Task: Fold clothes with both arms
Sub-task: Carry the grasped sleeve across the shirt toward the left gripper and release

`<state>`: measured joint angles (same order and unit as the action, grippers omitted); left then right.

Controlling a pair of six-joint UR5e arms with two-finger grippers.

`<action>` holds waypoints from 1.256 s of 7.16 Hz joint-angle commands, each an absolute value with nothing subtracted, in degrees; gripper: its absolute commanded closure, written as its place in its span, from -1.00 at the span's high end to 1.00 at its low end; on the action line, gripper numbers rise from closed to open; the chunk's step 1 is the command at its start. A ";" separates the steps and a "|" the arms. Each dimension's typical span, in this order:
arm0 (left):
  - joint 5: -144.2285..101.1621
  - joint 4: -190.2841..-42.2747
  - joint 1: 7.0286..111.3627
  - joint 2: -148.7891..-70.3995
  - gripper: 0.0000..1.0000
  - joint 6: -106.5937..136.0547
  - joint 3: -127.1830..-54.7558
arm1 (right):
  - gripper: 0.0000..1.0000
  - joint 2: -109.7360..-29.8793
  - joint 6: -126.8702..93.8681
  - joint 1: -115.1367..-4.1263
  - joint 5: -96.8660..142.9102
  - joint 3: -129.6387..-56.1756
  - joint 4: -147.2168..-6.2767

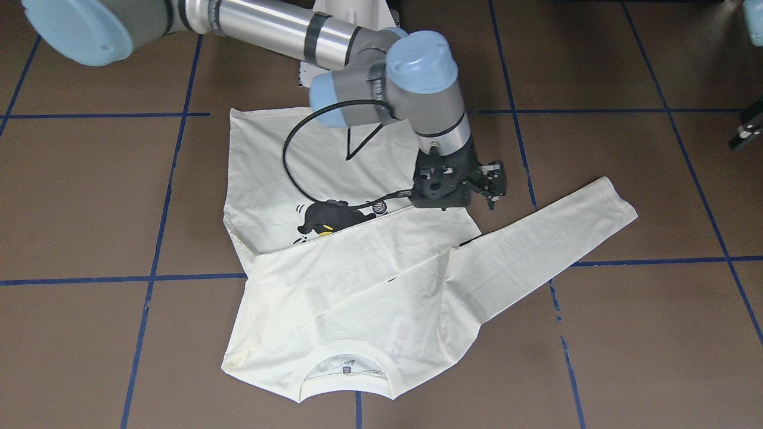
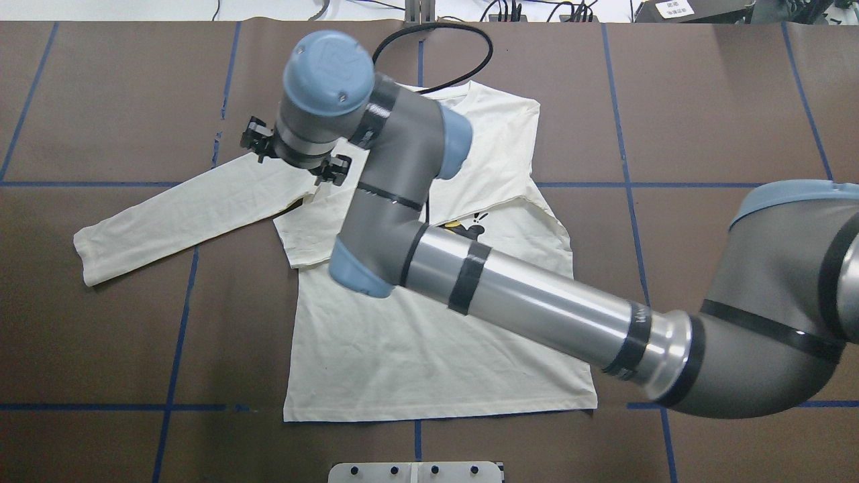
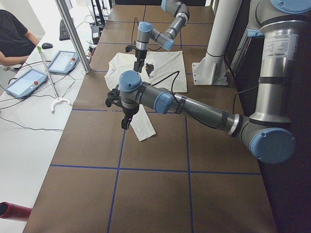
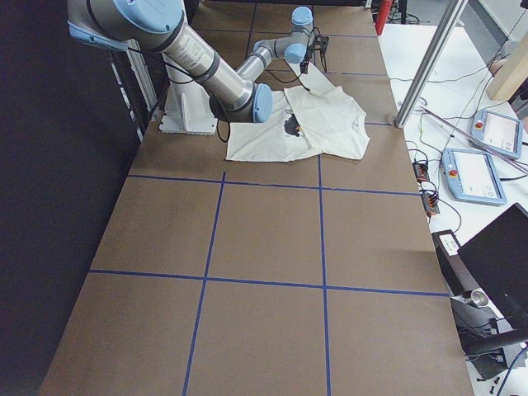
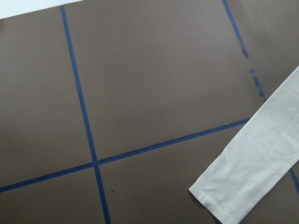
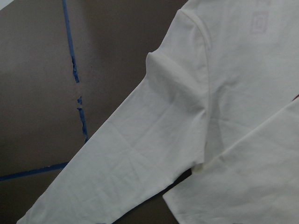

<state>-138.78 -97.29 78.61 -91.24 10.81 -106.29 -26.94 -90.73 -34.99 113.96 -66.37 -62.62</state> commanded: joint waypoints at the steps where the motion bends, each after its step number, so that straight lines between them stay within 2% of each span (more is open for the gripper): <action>1: -133.44 -108.49 66.68 -91.32 1.00 26.23 -98.31 | 0.99 -50.76 -90.01 -46.88 128.80 -88.05 -62.93; 2: -133.07 -113.68 64.97 -92.10 1.00 26.71 -91.30 | 0.99 -60.20 -89.48 -53.11 133.11 -93.72 -62.32; 3: -132.98 -115.82 62.86 -94.37 0.89 30.11 -86.10 | 1.00 -66.64 -88.43 -57.09 133.85 -97.69 -62.31; 4: -132.80 -116.01 60.67 -96.05 0.83 31.19 -84.13 | 1.00 -70.45 -85.11 -58.26 133.86 -99.39 -62.31; 5: -131.76 -116.19 58.99 -96.67 0.77 31.20 -82.89 | 1.00 -72.40 -83.51 -58.36 133.86 -100.19 -62.31; 7: -131.22 -116.19 58.71 -96.68 0.49 31.20 -82.79 | 1.00 -72.60 -83.50 -58.27 133.86 -100.46 -62.31; 8: -131.22 -116.19 58.71 -96.68 0.28 31.20 -82.79 | 1.00 -72.60 -83.50 -58.27 133.86 -100.37 -62.31; 9: -131.13 -116.19 58.71 -96.68 0.19 31.20 -82.62 | 1.00 -72.60 -83.50 -58.27 133.86 -100.37 -62.31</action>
